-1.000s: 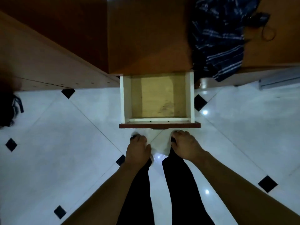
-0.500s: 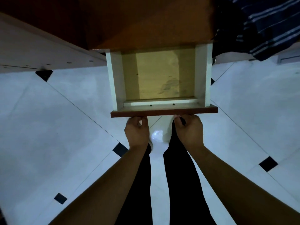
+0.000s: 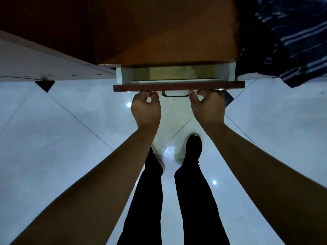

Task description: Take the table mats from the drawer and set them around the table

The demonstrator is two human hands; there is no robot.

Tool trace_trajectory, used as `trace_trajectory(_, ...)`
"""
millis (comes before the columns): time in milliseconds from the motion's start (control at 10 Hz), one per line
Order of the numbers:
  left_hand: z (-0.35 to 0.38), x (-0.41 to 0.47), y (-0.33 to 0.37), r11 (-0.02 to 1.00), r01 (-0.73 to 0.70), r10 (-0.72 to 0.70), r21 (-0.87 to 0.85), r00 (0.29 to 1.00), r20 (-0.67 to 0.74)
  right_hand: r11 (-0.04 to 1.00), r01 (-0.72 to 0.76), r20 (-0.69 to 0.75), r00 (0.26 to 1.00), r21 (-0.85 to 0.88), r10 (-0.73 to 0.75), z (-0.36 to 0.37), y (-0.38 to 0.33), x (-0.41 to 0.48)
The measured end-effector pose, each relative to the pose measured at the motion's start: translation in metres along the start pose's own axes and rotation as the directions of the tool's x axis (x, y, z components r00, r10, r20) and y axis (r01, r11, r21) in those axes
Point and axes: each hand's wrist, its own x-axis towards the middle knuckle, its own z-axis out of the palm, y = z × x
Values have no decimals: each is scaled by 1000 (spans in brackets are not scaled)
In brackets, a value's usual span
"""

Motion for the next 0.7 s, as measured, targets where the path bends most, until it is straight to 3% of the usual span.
trace_trajectory(100,9,19,9,1000,-13,13,-14,1000,-13,999,29,-49,998,-33,-31,1,-10,18)
trace_trajectory(300,16,50,21,986,-121,122,110,992,-3,983,31,45,999,-179,-23,-2,-26,53)
trace_trajectory(500,7,62,27,928,-264,239,265,963,123,964,77,181,983,-256,-30,-13,-35,63)
trace_trajectory(600,-16,46,33,872,-356,276,335,925,262,951,107,276,961,-289,-24,-34,-37,45)
trace_trajectory(700,-53,13,33,776,-459,319,433,878,358,919,205,275,955,-338,-112,-65,-33,11)
